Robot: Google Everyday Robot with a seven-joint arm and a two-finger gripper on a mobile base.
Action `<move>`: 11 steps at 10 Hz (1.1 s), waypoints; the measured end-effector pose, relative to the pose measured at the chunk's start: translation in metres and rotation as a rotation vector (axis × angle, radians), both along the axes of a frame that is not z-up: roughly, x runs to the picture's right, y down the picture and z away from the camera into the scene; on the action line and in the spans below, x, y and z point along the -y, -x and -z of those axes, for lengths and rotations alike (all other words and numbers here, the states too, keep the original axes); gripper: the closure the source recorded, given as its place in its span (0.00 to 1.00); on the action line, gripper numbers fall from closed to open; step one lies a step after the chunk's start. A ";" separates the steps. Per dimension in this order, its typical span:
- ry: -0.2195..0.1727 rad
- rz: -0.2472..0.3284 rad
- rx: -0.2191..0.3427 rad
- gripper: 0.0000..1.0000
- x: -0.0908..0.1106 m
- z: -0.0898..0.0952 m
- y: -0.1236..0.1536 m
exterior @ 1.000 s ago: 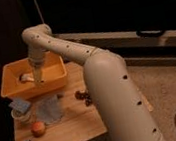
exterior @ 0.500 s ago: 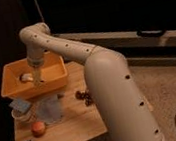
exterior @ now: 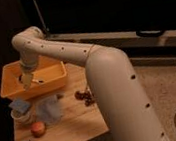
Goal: Place sponge in table surface
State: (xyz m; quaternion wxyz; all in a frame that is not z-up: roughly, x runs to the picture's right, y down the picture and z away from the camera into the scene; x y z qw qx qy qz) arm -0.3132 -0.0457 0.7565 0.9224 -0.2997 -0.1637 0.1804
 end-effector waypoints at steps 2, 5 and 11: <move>0.029 -0.093 0.026 0.20 0.003 0.007 -0.011; 0.039 -0.104 0.038 0.20 0.002 0.010 -0.009; 0.057 -0.077 -0.024 0.20 -0.017 0.028 0.017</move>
